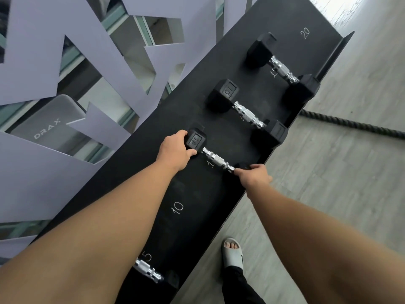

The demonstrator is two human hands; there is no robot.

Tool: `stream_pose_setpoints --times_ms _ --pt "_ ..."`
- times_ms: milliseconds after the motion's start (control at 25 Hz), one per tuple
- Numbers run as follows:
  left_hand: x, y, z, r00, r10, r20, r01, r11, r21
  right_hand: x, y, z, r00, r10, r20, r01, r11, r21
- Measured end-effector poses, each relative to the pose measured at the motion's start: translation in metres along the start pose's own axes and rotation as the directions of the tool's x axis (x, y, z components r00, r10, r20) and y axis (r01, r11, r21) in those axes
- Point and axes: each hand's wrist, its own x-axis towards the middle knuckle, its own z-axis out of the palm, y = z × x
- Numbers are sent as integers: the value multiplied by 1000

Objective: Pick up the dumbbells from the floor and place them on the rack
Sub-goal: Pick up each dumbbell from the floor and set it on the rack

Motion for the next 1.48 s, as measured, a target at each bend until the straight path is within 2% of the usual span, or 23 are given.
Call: stream_pose_setpoints --times_ms 560,680,800,920,1040,1200,1280,1480 --pt "10 -6 5 1000 -7 22 7 1000 15 -4 21 6 999 -36 27 36 999 -14" --pt "3 -3 6 999 -8 37 6 999 45 -7 25 3 991 -123 50 128 983 -129" --pt "-24 -15 -5 993 -3 121 -9 995 98 -15 33 -8 977 -203 72 215 932 -292" --pt "-72 -25 -23 991 50 124 -83 956 281 -37 42 -33 968 -244 57 248 900 -359" --pt "-104 -7 -39 980 130 150 -175 923 342 -73 44 -61 947 -299 120 321 852 -414" --pt "-147 17 -71 951 245 189 -299 883 360 -125 57 -120 876 -425 230 472 655 -590" --pt "-179 18 -88 937 304 174 -347 867 357 -153 76 -159 868 -464 180 463 619 -634" --pt "-266 45 -101 881 435 185 -473 813 341 -222 153 -248 875 -483 33 360 605 -710"
